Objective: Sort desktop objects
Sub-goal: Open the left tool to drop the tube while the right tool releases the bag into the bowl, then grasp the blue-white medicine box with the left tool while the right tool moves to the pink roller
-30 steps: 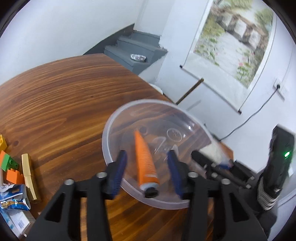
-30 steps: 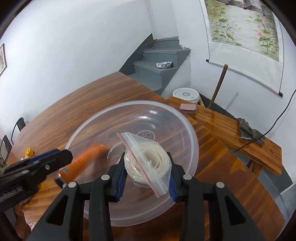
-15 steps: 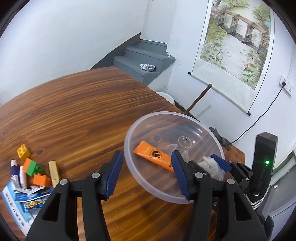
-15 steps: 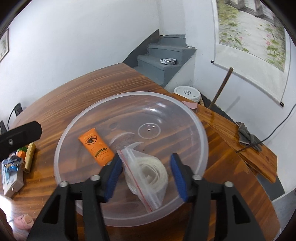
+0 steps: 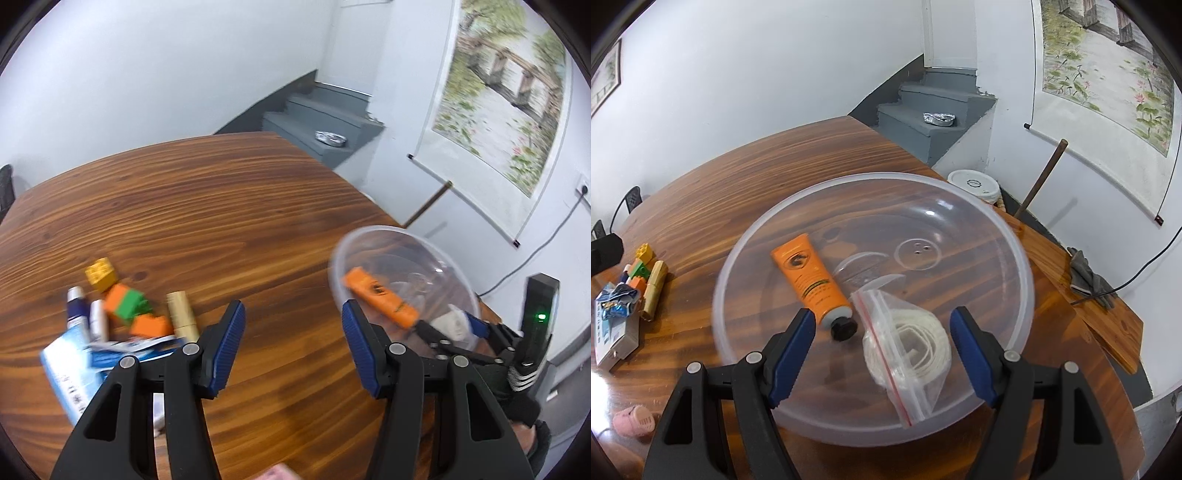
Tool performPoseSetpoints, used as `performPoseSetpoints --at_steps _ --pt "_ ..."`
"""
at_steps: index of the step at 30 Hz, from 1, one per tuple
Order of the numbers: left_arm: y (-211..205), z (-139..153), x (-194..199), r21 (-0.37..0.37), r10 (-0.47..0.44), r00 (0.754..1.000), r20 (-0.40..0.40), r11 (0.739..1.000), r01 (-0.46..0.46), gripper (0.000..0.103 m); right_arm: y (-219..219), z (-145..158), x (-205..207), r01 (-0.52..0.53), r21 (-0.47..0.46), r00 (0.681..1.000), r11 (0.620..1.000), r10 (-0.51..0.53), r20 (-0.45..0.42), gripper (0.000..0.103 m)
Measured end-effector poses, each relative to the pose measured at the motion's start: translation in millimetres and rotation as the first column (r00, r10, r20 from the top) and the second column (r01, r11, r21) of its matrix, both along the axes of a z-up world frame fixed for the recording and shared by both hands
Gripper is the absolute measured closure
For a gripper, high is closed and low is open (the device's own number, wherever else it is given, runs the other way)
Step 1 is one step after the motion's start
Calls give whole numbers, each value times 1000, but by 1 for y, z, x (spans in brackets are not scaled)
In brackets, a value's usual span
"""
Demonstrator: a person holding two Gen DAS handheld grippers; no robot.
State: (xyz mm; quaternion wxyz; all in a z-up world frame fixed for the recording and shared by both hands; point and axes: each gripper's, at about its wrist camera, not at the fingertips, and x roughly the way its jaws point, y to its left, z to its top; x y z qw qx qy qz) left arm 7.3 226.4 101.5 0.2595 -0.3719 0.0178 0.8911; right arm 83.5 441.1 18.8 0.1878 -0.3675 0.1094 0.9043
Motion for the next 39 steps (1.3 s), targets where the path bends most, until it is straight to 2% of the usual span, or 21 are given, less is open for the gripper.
performPoseSetpoints --at_steps 5,7,11,15,19,25,28,31,36,39 --pt "-44 -11 -1 -34 76 997 10 997 -76 45 -5 1 18 -28 -16 999 999 28 -18 24" --pt "-67 -17 -1 -16 130 991 19 991 -130 45 -6 3 26 -41 -26 999 999 40 -37 24" --pt "-109 -35 -10 12 219 972 89 975 -221 45 -16 10 37 -4 27 997 1000 6 -80 24" --pt "-142 -43 -11 -1 326 941 86 945 -327 44 -38 24 47 22 75 988 997 -10 -157 24" --pt "-168 -49 -11 19 374 922 98 926 -378 44 -60 33 54 14 74 974 997 3 -226 24" --pt "-176 -60 -14 21 387 910 146 919 -394 44 -101 31 40 -116 22 967 993 118 -228 24" --pt "-175 -60 -12 40 378 916 137 921 -387 44 -124 24 31 -204 -4 957 979 198 -211 24" --pt "-174 -60 -13 62 395 910 125 913 -404 44 -144 15 28 -270 -22 945 963 261 -196 23" --pt "-177 -59 -18 116 420 896 144 892 -437 40 -151 6 27 -317 -70 935 946 299 -191 22" --pt "-171 -58 -19 95 438 892 109 889 -448 40 -152 4 35 -335 -96 929 937 313 -196 22"
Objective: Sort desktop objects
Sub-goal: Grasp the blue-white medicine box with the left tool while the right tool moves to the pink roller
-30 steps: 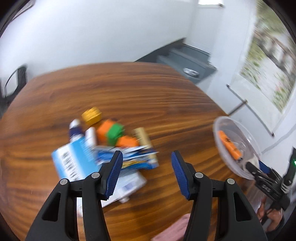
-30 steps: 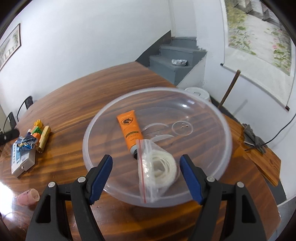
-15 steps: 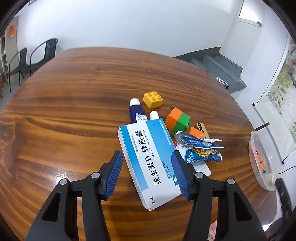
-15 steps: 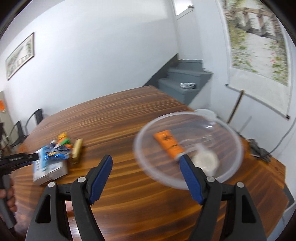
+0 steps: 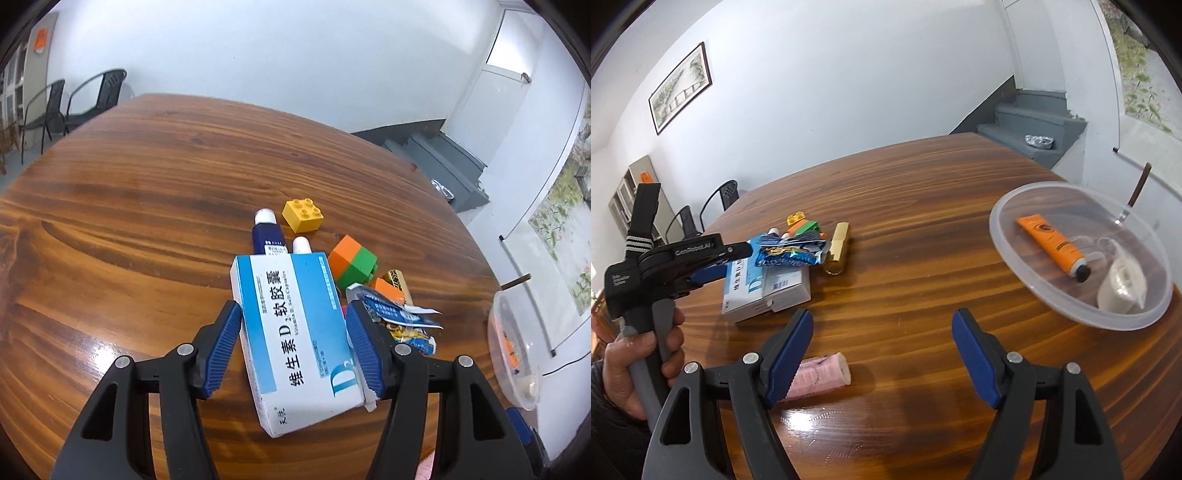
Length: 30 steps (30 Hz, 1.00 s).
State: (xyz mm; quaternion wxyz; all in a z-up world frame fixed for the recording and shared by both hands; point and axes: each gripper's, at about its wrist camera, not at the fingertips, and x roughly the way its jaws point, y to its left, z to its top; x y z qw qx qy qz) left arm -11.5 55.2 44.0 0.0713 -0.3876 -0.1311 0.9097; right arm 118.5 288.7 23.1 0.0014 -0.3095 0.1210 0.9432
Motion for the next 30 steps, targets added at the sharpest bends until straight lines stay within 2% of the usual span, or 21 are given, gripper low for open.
performPoseSetpoints --at_steps 2,5,8,10,15,20,26,30 --pt "10 1 -3 -70 2 1000 -10 998 -3 40 2 -2 -4 -13 -20 1000 1000 13 -2 21" --pt "24 -4 -9 -161 -28 1000 7 987 28 29 1 -2 -6 -25 -47 1000 999 24 -4 19" --pt "31 -9 -14 -211 -37 999 23 977 41 26 1 -1 -6 -32 -57 999 998 32 -1 19" --pt "30 -12 -16 -210 -38 999 35 977 44 25 -1 0 -6 -44 -54 999 998 44 -3 19" --pt "18 -15 -19 -156 -21 998 59 987 30 24 -9 1 -8 -76 -43 997 996 77 10 18" --pt "13 -13 -13 -181 -17 999 49 983 25 26 -20 1 -7 -115 -15 993 993 116 21 18" --pt "8 2 2 -187 -29 1000 0 982 29 27 -47 -2 -7 -187 76 981 979 182 63 18" --pt "4 14 10 -180 -24 999 -48 984 15 28 -68 -9 -9 -231 161 969 960 212 125 18"
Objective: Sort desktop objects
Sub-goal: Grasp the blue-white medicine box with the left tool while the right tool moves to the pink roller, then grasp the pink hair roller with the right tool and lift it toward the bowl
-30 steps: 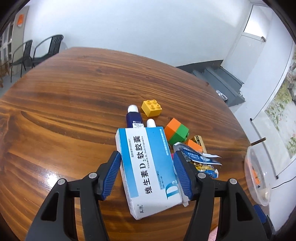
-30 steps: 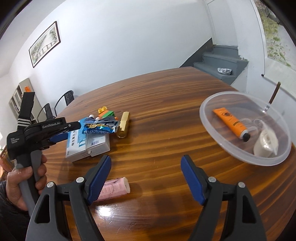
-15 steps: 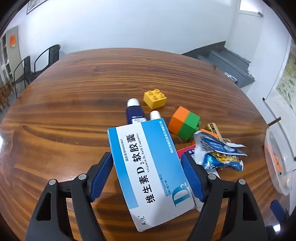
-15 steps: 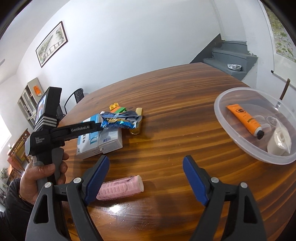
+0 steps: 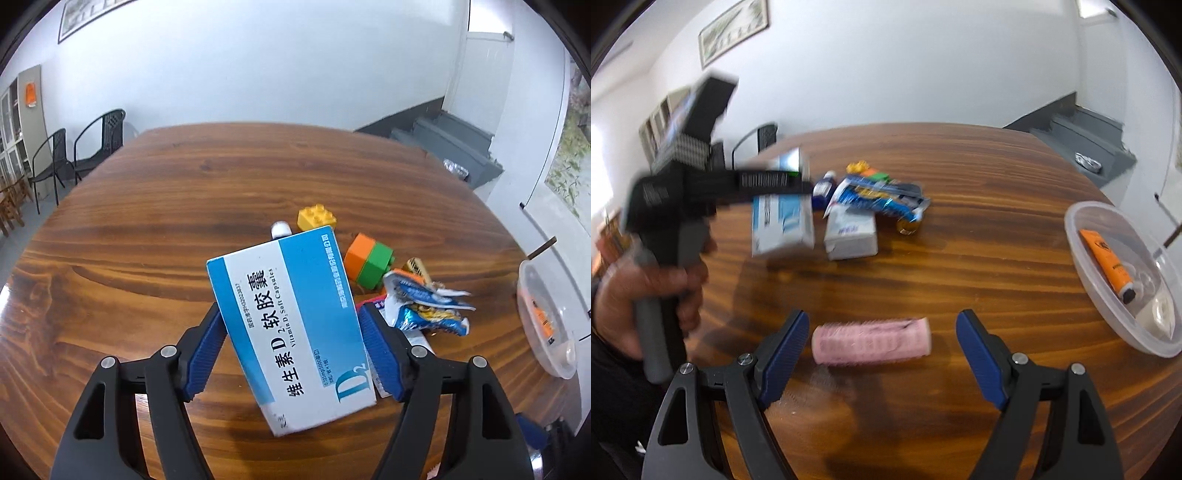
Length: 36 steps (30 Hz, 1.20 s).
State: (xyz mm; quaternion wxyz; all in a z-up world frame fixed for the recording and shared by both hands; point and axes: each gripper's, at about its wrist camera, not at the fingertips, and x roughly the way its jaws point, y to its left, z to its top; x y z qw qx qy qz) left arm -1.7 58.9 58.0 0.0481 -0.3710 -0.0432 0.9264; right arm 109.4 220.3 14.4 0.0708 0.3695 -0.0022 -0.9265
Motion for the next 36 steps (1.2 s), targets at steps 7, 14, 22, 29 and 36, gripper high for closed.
performPoseSetpoints --at_steps 7,14,22,29,36 --pt "-6 11 10 37 -4 1000 -30 999 5 29 -5 -15 -12 10 42 995 999 -14 98 18" --pt "-5 18 15 54 -29 998 -56 998 32 29 2 -18 -15 21 23 993 1000 -23 114 28" --pt "-1 23 20 78 -58 995 -85 995 65 29 12 -7 -4 60 -3 997 998 -60 54 28" --pt "6 23 23 81 -83 993 -88 993 91 29 49 5 -9 201 -25 979 979 -202 -7 28" --pt "12 22 25 79 -114 989 -93 989 121 29 109 25 -9 383 -38 918 923 -385 -95 28"
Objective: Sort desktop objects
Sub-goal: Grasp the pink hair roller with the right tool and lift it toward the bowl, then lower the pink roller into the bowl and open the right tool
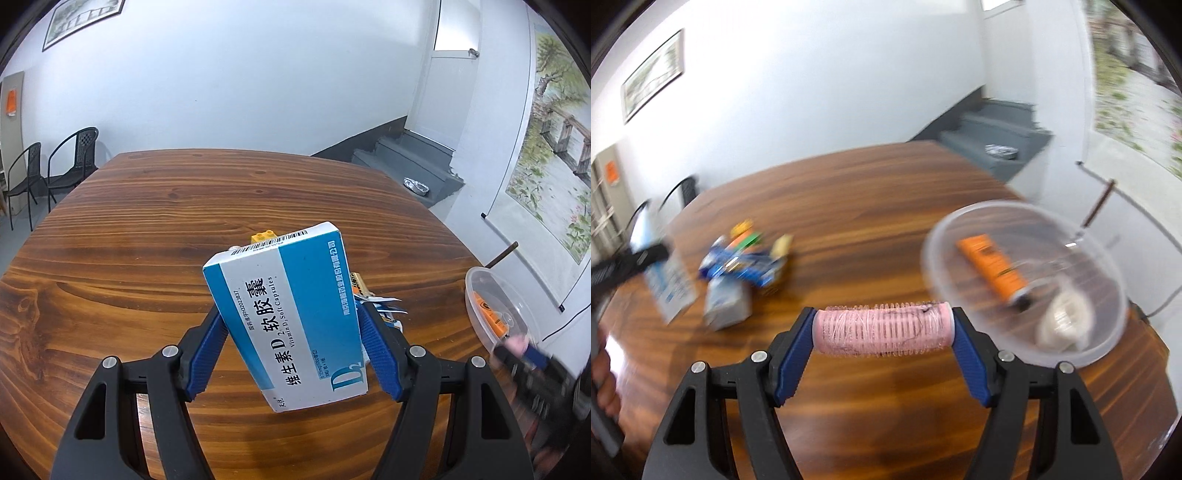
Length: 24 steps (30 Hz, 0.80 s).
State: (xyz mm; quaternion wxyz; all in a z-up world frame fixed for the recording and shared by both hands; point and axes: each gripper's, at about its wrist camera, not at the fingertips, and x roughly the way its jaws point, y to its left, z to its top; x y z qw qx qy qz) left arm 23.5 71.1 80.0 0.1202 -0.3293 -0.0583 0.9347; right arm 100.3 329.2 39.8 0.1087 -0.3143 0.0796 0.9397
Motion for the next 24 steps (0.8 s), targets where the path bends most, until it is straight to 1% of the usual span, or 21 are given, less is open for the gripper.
performPoseSetpoints --at_steps 3,5,9,13,16,18,21,24 --pt "4 0 1 -2 -12 1000 -3 1000 12 29 27 6 -7 97 25 995 995 -96 -29 28" --pt "6 0 3 -4 -18 1000 -4 1000 18 29 38 5 -14 136 44 990 990 -135 -28 28" --pt "9 -1 3 2 -39 999 -5 999 40 29 56 -2 -32 185 90 982 979 -188 15 28" --pt "14 -2 5 12 -67 998 -8 998 67 29 61 -9 -45 188 146 978 971 -199 60 28" --pt "19 -3 7 7 -82 997 -9 997 82 29 62 -13 -55 168 187 977 968 -188 96 28" --pt "22 -3 8 5 -91 996 -9 996 91 29 63 -16 -61 144 175 978 974 -167 124 28" --pt "26 -3 9 4 -102 995 -9 995 103 29 65 -17 -58 132 149 980 980 -152 130 28" --pt "30 -3 10 -2 -111 994 -11 994 111 29 70 -18 -55 113 101 983 988 -126 137 28"
